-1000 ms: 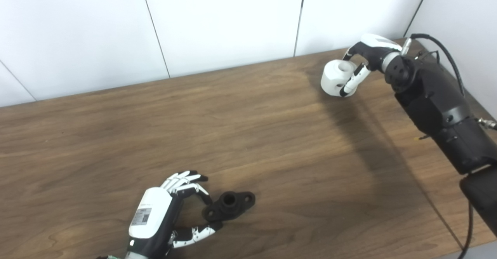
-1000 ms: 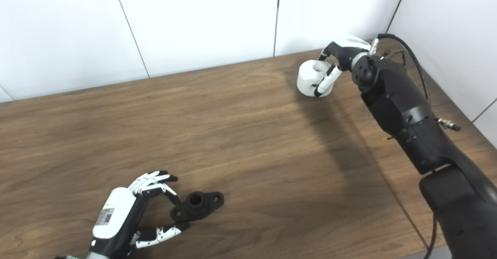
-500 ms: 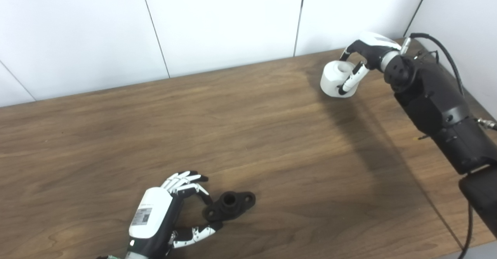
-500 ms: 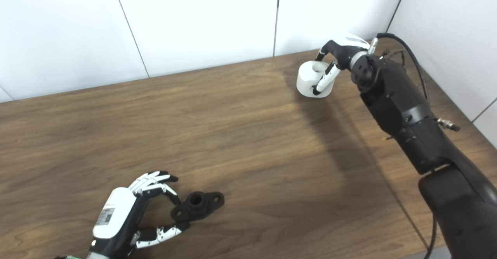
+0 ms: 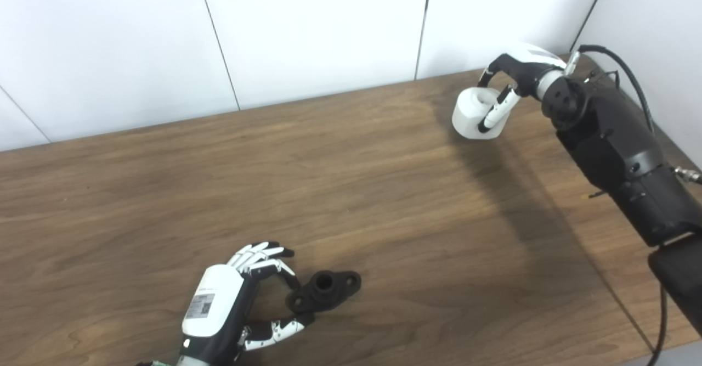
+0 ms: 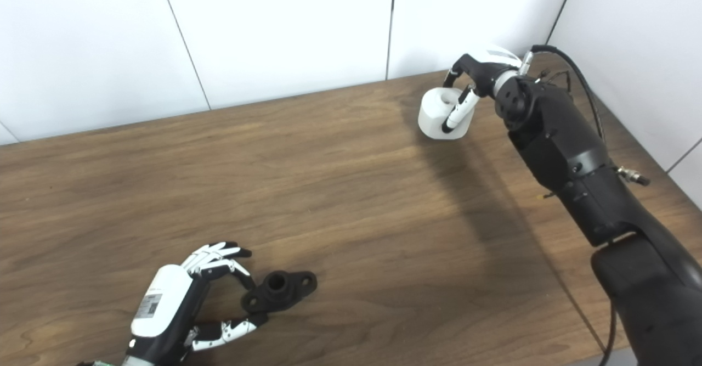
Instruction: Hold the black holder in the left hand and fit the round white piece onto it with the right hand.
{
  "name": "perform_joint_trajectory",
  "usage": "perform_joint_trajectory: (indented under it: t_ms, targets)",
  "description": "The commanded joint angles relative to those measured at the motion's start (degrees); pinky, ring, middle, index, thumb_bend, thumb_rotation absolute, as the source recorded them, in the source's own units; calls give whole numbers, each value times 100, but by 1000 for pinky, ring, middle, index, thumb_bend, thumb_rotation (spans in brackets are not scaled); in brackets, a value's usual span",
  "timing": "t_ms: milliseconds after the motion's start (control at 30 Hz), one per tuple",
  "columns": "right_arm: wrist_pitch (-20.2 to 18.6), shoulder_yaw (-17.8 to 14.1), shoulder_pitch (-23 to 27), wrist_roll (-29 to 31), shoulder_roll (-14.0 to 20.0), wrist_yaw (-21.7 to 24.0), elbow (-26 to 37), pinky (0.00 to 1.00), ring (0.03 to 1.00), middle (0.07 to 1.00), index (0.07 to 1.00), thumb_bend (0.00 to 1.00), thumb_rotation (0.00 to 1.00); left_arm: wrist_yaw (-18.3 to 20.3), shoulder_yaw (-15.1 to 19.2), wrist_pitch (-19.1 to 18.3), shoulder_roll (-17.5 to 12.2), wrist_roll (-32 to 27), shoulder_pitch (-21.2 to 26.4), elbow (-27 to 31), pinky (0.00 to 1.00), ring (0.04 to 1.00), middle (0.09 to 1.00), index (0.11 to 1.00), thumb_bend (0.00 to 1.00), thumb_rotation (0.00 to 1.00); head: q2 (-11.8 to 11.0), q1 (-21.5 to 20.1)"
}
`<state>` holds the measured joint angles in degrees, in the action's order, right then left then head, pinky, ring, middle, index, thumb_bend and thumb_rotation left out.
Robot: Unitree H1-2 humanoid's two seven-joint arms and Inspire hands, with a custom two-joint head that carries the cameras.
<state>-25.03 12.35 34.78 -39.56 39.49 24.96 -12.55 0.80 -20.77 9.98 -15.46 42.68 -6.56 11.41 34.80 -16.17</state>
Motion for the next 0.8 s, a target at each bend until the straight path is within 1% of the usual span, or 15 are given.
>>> perform_joint_trajectory:
  t_ms: [0, 33, 133, 333, 600, 700, 767]
  targets:
    - [172, -76, 302, -41, 186, -210, 108, 879, 944, 802, 491, 533, 141, 384, -91, -300, -54, 110, -178, -193, 857, 856, 777, 486, 518, 44, 3, 2]
    - [220, -56, 300, -50, 197, -220, 104, 882, 920, 773, 487, 528, 140, 390, -90, -301, -57, 100, -177, -193, 861, 858, 778, 486, 518, 44, 3, 2]
    - [307, -60, 310, -37, 181, -276, 54, 862, 884, 744, 483, 525, 135, 409, -86, -313, -59, 80, -178, -185, 867, 861, 780, 486, 518, 44, 3, 2]
    - [491, -56, 320, -45, 182, -395, -35, 835, 857, 757, 482, 525, 133, 423, -84, -359, -46, 116, -190, -137, 861, 856, 776, 486, 518, 44, 14, -4]
    - [560, -55, 268, -32, 175, -462, -54, 797, 863, 765, 483, 524, 133, 378, -91, -328, -24, 111, -174, -186, 859, 854, 775, 486, 518, 44, 29, 34]
    - [681, -46, 219, -25, 250, -421, 105, 833, 880, 746, 483, 524, 133, 378, -96, -332, -11, 119, -161, -181, 856, 853, 774, 486, 518, 43, 28, 58]
    - [607, -44, 201, -40, 306, -248, 368, 850, 884, 741, 483, 525, 134, 392, -102, -348, 1, 130, -145, -185, 854, 853, 775, 486, 518, 44, 36, 83]
